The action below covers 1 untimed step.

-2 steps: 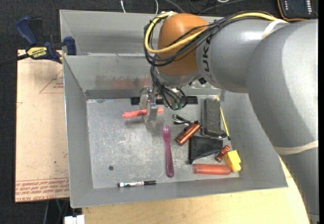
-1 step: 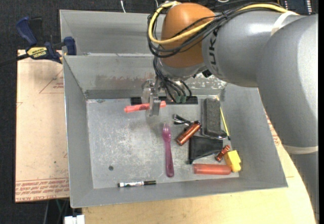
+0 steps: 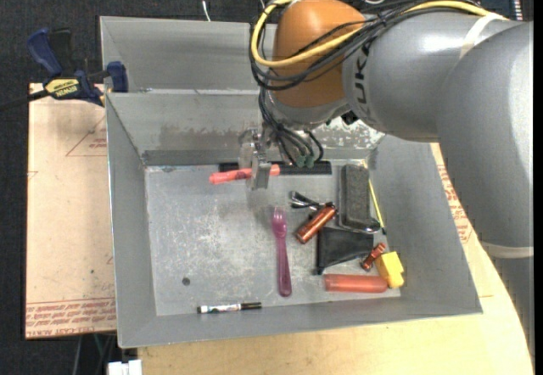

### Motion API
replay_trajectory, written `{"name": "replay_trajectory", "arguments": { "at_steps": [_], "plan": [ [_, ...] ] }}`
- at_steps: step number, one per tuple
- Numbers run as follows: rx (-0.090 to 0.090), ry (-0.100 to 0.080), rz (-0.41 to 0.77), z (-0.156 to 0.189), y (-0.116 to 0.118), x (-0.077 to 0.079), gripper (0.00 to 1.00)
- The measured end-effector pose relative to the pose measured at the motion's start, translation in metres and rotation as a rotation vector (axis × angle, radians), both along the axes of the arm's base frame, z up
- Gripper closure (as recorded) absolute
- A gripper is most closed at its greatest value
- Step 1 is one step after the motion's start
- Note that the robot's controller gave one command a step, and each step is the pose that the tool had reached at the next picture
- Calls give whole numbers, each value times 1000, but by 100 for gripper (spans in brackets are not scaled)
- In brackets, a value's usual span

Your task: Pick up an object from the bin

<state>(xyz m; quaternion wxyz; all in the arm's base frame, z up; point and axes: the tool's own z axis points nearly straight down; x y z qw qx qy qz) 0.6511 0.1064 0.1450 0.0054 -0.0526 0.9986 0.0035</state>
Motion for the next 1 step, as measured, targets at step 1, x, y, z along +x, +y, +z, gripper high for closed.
{"name": "replay_trajectory", "arguments": {
  "at_steps": [1],
  "plan": [
    [1, -2, -1, 8, 0, 0, 100]
  ]
}}
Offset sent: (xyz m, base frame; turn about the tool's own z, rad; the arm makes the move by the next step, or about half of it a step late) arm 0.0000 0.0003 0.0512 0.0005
